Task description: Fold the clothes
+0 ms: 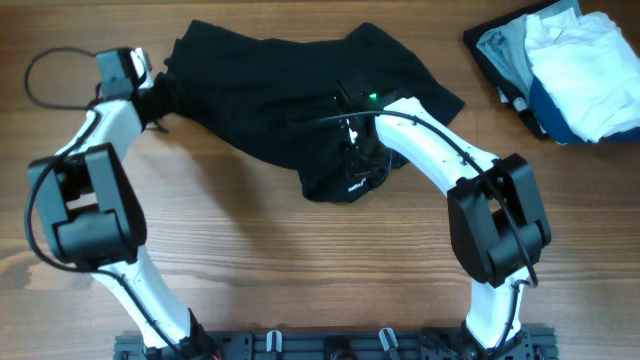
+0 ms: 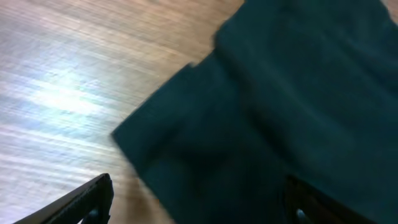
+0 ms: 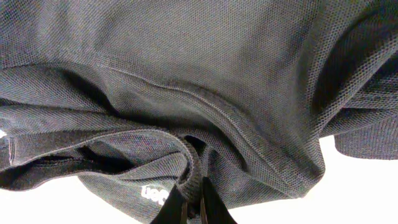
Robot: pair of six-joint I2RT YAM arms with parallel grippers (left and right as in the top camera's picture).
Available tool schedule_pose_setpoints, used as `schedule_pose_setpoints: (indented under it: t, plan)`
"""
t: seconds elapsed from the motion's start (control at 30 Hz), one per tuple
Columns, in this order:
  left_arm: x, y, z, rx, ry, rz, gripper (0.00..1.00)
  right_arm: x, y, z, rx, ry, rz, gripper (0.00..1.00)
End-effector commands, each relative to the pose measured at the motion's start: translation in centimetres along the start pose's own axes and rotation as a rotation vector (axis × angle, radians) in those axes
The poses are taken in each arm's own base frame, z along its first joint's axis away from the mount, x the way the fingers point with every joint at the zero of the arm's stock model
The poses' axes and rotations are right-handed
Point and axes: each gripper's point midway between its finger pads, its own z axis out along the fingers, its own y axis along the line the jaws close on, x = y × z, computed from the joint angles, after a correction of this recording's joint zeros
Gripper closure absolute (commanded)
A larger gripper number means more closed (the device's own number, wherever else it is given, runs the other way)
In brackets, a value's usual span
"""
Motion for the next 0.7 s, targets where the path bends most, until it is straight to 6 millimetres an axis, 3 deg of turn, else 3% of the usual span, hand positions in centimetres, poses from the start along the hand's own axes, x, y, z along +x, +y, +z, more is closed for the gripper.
schedule_pose_setpoints:
  t: [0.0,0.2,0.43,0.5,0.6,0.67]
  plan:
    - [0.3,0.2,1.0,-0.096,0.011,-0.007,0.18,0.0,0.3,-1.1,-0.016,-0.023,-0.005,0.96]
    - [2.7,1.0,1.5,-0.131,0.095,-0.065,0.32,0.1,0.3,-1.1,-0.015,-0.019,-0.006,0.96]
    - [2.9,1.0,1.9,-0.131,0.097,-0.08,0.4,0.2,0.2,-1.1,-0.013,-0.014,-0.005,0.96]
    - [3.3,0.6,2.7,-0.108,0.104,-0.084,0.56,0.4,0.2,-1.1,-0.011,-0.008,-0.005,0.96]
    - [5.0,0.2,3.3,-0.093,0.159,-0.084,0.93,0.0,0.3,-1.1,-0.016,-0.021,-0.001,0.96]
    - [5.2,0.6,3.1,-0.106,0.172,-0.088,0.96,-0.4,0.4,-1.1,-0.02,-0.037,0.012,0.96]
